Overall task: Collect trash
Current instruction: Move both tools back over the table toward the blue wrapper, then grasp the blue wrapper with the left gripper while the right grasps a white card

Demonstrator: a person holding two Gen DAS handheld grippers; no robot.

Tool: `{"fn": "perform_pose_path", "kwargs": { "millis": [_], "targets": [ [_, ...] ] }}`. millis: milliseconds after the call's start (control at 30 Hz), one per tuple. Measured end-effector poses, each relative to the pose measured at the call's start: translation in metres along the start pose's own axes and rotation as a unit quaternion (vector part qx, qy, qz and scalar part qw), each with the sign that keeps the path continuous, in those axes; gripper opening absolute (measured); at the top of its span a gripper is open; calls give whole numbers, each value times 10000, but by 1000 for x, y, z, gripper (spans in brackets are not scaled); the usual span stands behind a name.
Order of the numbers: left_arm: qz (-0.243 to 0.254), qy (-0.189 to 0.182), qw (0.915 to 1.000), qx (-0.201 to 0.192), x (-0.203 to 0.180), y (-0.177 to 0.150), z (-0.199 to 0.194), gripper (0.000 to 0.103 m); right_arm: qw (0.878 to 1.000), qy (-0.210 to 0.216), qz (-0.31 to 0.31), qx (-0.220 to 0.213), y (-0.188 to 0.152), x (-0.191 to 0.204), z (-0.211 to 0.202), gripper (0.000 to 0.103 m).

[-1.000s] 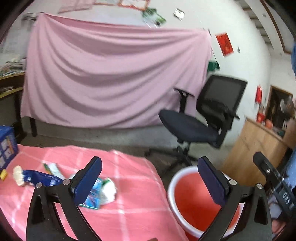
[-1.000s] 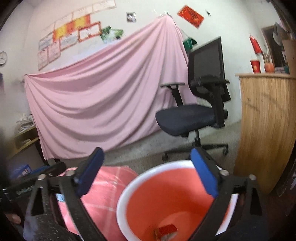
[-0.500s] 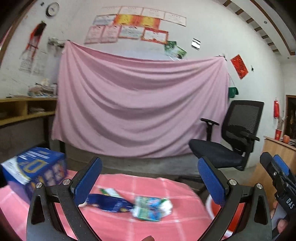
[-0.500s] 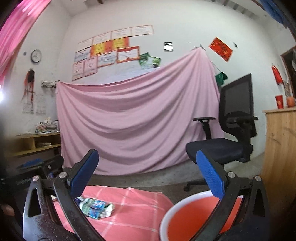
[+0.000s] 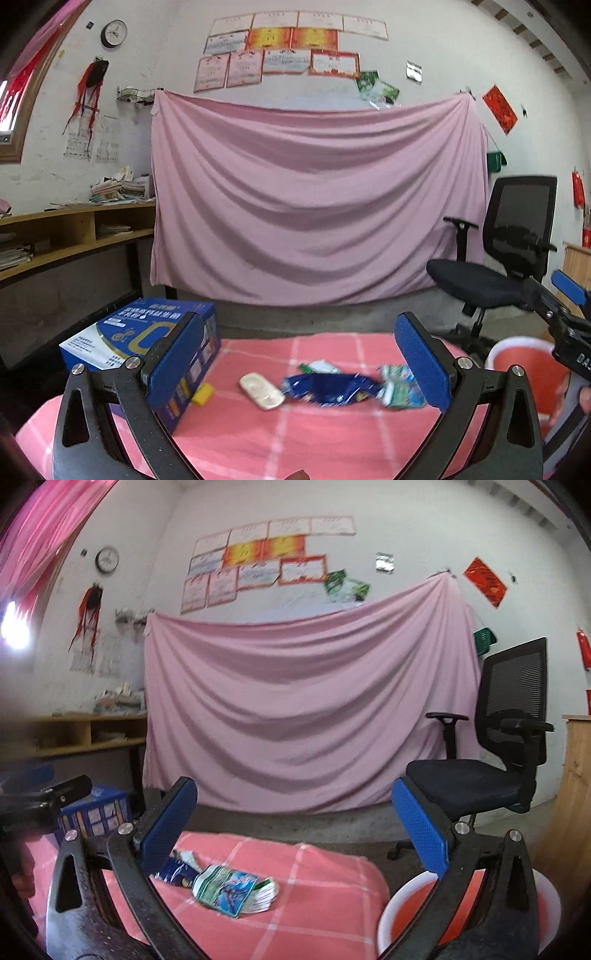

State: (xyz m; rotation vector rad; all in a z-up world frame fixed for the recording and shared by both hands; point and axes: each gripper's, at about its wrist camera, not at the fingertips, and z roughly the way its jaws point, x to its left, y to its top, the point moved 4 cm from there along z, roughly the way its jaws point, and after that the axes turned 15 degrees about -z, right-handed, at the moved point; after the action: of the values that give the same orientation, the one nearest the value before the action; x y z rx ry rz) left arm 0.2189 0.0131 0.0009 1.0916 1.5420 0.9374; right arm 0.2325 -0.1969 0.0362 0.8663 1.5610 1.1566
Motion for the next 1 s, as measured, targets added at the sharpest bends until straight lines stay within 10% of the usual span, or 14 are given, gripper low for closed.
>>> {"fn": "perform_pose_path", "kwargs": {
  "millis": [600,1000],
  "targets": [
    [222,118,9878,1536,9,-28,80,100,9752,768,254,2058,-68,13,85,103],
    [-112,-314,9582,2842,21,-40,144,65,9323,1572,402,3233,-109,29,129,78]
  ]
}}
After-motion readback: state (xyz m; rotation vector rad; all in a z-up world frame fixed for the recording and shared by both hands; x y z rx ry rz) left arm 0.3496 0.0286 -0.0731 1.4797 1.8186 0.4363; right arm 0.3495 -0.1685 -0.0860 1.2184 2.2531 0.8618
